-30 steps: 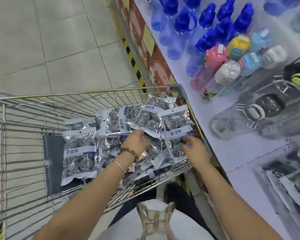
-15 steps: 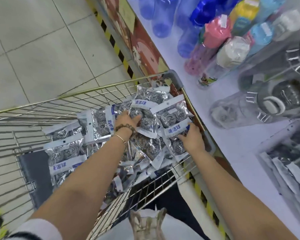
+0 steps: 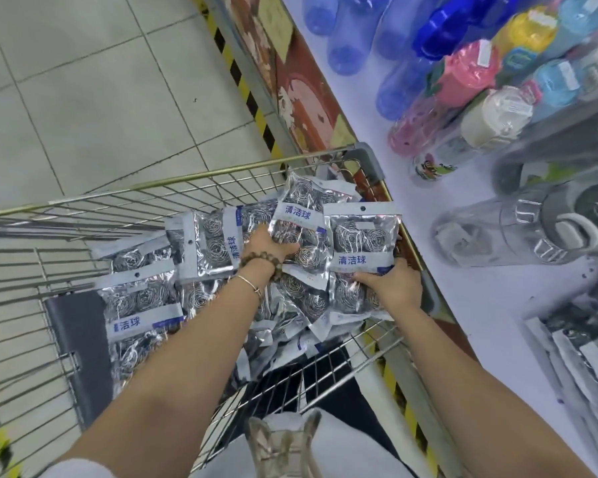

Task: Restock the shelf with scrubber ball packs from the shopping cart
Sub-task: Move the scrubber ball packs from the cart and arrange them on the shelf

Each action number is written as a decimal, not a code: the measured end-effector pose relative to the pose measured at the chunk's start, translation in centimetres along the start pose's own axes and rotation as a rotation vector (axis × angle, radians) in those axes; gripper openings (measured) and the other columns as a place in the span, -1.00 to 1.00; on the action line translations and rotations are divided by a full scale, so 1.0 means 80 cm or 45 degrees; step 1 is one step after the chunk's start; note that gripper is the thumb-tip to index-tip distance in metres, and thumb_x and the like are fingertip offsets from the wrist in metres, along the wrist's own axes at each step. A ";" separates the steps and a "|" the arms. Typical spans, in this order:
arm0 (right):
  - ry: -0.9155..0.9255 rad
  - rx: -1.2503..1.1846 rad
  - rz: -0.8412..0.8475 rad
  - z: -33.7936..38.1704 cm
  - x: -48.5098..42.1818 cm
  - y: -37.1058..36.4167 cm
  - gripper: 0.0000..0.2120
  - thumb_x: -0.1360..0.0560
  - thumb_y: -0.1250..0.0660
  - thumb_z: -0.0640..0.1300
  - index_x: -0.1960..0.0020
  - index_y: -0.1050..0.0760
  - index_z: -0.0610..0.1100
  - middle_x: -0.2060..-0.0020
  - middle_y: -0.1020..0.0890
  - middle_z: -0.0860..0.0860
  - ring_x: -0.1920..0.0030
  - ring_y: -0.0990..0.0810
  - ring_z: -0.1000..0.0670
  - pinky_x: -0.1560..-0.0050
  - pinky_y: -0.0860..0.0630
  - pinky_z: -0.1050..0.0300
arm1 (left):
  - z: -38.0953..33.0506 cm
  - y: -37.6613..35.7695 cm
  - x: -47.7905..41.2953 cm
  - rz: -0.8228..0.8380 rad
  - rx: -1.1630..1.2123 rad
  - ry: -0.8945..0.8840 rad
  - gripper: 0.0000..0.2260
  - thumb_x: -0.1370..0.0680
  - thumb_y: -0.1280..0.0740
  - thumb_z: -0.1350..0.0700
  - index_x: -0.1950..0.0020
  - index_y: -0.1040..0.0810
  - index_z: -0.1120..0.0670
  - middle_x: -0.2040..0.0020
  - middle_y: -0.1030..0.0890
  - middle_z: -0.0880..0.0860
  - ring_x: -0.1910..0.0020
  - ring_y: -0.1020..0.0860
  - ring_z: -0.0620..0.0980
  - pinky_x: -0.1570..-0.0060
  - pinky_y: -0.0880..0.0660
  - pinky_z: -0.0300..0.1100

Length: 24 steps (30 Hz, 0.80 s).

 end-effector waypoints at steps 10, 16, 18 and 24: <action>-0.029 -0.551 -0.205 0.011 0.066 0.022 -0.53 -0.33 -0.52 0.00 -0.09 -0.37 -0.11 0.12 -0.52 0.05 0.12 -0.52 0.00 0.09 -0.37 0.18 | 0.008 0.016 0.046 0.033 0.120 -0.282 -0.37 -0.38 -0.46 0.05 -0.37 -0.28 0.14 -0.37 -0.37 0.12 -0.33 -0.35 0.12 -0.24 -0.38 0.01; -0.006 -0.698 -0.333 -0.015 0.099 0.053 -0.51 -0.29 -0.55 0.00 -0.06 -0.34 -0.02 0.17 -0.51 0.14 0.13 -0.50 0.07 0.10 -0.37 0.18 | 0.003 0.027 0.086 -0.022 0.216 -0.386 -0.56 -0.41 -0.43 0.11 -0.23 -0.38 0.13 -0.01 -0.39 -0.08 0.06 -0.40 -0.12 0.10 -0.37 -0.27; -0.019 -0.762 -0.387 -0.031 0.110 0.060 -0.48 -0.27 -0.56 0.01 -0.11 -0.38 -0.03 0.06 -0.57 0.04 0.06 -0.54 0.01 0.07 -0.44 0.12 | 0.001 0.027 0.096 -0.026 0.214 -0.439 -0.63 -0.40 -0.45 0.10 -0.13 -0.40 0.07 0.03 -0.43 -0.09 0.01 -0.44 -0.05 0.11 -0.40 -0.24; -0.062 -0.896 -0.534 -0.081 0.147 0.087 -0.45 -0.29 -0.54 -0.03 -0.19 -0.39 -0.08 0.02 -0.56 0.04 -0.01 -0.53 -0.01 0.02 -0.42 0.13 | -0.025 0.010 0.146 0.015 0.168 -0.556 -0.67 -0.40 -0.46 0.12 -0.04 -0.40 0.15 0.14 -0.47 0.02 0.15 -0.45 0.01 0.13 -0.46 -0.14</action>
Point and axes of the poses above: each hand's wrist, its own x-axis away from the middle knuckle, its own y-axis out of the back of the hand, z = x × y, the point moved 5 cm from there along -x, towards the middle knuckle
